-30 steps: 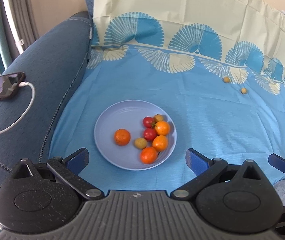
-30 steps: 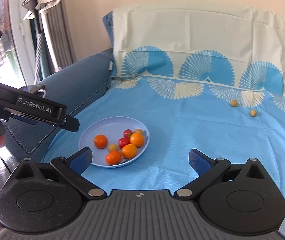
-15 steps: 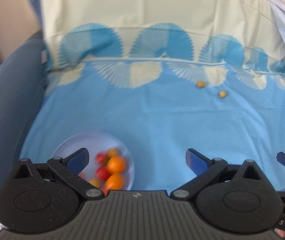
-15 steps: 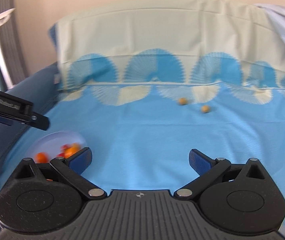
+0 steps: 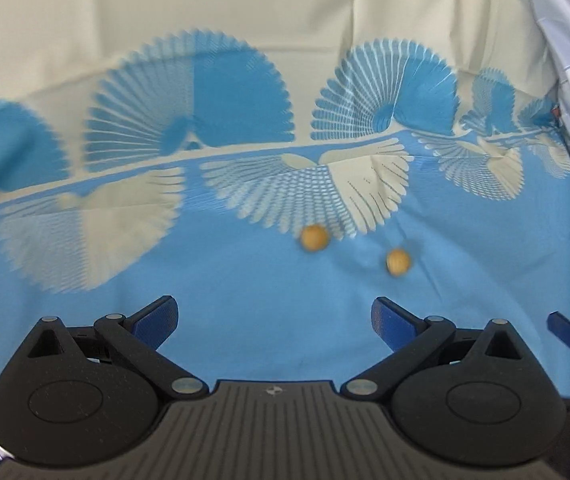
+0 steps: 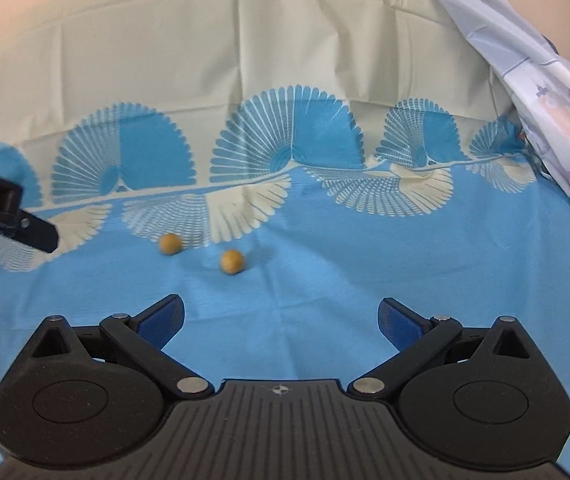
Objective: Organize fruits
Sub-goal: 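Reach to the yellow-brown fruits and grasp one with each tool, then carry the yellow-brown fruit in the right tool while the left carries its fruit to the plate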
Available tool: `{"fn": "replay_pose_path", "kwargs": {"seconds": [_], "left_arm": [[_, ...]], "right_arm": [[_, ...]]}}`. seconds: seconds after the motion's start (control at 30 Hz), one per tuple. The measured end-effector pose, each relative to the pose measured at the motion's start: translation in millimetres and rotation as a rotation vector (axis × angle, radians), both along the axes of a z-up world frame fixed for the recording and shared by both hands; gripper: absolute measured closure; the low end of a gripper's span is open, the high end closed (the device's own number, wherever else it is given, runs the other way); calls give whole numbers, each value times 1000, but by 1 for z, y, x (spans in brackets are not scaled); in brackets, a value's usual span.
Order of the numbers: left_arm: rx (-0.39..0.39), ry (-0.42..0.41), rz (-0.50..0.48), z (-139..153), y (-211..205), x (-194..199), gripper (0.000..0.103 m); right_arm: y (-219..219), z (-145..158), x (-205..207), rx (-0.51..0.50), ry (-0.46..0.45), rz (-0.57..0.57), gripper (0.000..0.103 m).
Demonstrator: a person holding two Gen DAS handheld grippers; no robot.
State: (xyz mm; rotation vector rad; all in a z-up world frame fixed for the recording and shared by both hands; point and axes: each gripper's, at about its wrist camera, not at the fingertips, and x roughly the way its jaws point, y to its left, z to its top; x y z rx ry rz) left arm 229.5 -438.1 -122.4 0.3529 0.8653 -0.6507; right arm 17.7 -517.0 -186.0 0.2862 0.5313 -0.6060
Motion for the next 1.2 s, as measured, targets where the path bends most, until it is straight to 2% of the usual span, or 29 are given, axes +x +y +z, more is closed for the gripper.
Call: {"fn": "replay_pose_path", "kwargs": {"seconds": [0.23,0.43,0.5,0.53,0.57,0.6,0.63,0.7,0.9,1.03,1.2], "left_arm": [[39,55,-17,-61,-64,62,0],[92,39,-38,-86,-85,80,1],[60,23,-42,-84,-82,78,17],[39,17,-49,-81,-79,76,40],[26,9,-59,-77,-76,73,69],[16,15,-73,-74,-75,72,74],[9,18,-77,-72,-73,71,74],[-1,0,-96,-67,-69,64,75],[-17,-20,-92,-37,-32,23,75],[-29,19,-44,-12,19,-19,74],[-29,27,-9,26,97,-82,74]], "right_arm": [[-35,-43,89,-11,49,107,1],[-46,-66,125,-34,94,150,2],[-46,-67,122,-28,60,166,9],[-44,-66,120,-30,43,179,28],[-41,-64,117,-40,33,187,53],[-40,-63,116,-43,31,192,60],[-38,-62,115,-44,33,186,71],[-38,-60,114,-37,32,175,77],[-32,-36,90,40,-4,122,78],[-8,-9,53,63,-38,121,78],[44,31,-3,82,-70,154,77]]}}
